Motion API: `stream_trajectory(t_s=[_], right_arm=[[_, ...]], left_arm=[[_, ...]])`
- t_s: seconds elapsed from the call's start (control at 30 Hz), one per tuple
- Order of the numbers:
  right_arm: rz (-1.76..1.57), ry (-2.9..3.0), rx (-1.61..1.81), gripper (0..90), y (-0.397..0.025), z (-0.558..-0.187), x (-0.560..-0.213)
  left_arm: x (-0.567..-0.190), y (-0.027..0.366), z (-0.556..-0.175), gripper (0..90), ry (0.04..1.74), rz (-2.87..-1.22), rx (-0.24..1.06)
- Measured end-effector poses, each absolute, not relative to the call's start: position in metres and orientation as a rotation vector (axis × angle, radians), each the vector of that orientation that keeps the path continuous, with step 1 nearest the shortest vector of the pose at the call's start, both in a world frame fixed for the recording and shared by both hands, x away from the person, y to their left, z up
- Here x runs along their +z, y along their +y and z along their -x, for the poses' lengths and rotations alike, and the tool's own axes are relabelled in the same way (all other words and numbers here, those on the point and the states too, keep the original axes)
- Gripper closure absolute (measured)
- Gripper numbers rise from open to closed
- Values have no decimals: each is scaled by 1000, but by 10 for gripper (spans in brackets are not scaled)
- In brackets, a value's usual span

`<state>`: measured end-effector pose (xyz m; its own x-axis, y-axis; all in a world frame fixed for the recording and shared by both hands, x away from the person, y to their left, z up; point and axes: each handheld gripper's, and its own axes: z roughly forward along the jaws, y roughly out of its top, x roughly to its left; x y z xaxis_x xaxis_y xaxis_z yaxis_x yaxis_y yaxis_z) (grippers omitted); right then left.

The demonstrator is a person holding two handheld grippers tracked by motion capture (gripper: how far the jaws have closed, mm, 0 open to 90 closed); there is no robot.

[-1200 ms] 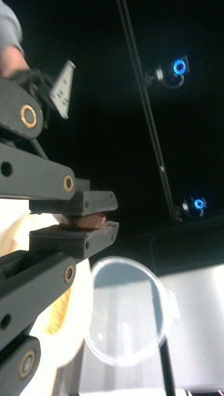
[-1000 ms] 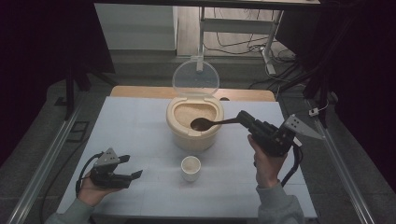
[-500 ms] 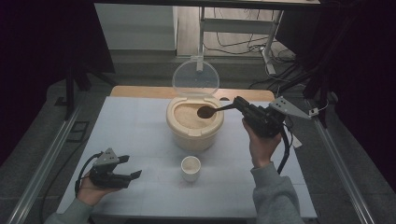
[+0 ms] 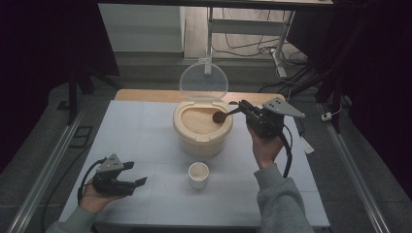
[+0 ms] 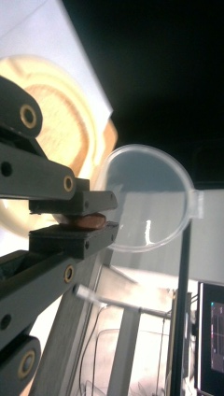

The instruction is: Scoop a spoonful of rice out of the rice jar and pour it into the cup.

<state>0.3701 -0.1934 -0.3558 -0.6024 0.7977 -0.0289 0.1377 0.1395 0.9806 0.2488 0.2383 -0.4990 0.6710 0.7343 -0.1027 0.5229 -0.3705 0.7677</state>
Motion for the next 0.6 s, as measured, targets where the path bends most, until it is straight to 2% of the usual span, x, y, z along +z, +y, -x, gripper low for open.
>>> stream_trajectory(t_s=[0.37,0.6], right_arm=[[-1177,1919,1620,820,-186,-385,-384],[-1293,1889,1706,815,-189,-391,-389]], left_arm=[[-499,238,-249,224,966,-2062,325],[-499,237,-249,224,961,-2063,326]])
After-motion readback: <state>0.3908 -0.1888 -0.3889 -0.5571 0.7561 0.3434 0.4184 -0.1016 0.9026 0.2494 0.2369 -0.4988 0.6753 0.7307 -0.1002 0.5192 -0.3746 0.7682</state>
